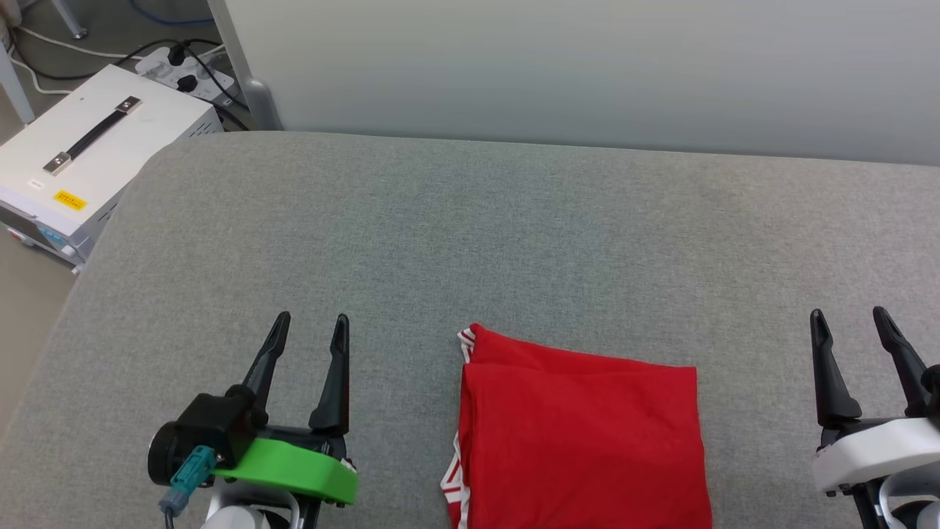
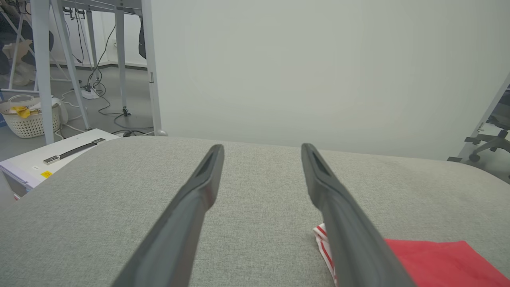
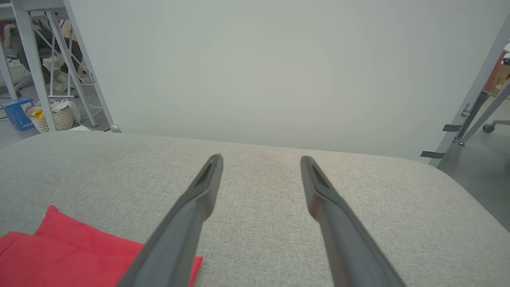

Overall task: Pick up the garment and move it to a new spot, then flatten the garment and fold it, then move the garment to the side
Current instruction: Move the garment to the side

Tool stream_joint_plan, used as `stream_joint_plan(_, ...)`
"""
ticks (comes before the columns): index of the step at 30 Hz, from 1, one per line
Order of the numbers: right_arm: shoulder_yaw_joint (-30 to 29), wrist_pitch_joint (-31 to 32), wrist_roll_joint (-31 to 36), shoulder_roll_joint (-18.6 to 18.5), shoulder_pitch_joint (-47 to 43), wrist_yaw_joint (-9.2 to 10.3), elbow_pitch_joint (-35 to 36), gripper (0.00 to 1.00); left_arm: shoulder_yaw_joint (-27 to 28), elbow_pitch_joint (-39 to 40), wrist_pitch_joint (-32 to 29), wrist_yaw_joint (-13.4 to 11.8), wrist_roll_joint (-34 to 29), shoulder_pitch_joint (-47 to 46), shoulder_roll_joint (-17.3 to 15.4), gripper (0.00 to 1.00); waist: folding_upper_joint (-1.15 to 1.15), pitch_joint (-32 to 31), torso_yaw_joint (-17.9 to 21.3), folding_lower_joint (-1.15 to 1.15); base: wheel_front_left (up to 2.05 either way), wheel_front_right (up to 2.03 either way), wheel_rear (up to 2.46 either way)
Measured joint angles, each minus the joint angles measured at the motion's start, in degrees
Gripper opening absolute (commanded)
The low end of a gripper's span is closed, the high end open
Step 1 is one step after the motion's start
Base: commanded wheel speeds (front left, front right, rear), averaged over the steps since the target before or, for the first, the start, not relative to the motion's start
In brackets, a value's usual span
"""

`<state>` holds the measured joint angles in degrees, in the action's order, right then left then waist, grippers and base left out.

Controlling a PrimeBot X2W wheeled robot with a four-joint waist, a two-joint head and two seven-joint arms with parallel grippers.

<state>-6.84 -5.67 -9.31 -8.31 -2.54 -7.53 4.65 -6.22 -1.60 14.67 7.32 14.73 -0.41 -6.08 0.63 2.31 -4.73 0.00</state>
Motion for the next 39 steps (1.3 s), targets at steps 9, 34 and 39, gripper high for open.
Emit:
stream_joint_plan(9, 2.19, 14.64, -3.83, -0.73, -1.14, 0.01, 0.04, 1.0, 0.03, 0.0, 0.0, 0.0, -0.01, 0.0, 0.0, 1.0, 0.0, 0.69, -0.39, 0.0, 0.0, 0.0, 0.0)
stream_joint_plan(34, 6.94, 52.34, -4.11, 4.3, -0.48, 0.01, -1.16, 1.0, -2.53, -1.32, 0.0, 0.0, -0.21, -3.55, 0.15, 1.0, 0.0, 8.65, -5.0, 0.0, 0.0, 0.0, 0.0)
stream_joint_plan(39, 8.93, 52.01, -4.11, 3.23, 0.35, 0.09, -3.13, 0.0, -2.55, -1.47, 0.0, 0.0, -0.21, -4.32, 0.26, 1.0, 0.0, 9.54, -5.57, 0.0, 0.0, 0.0, 0.0)
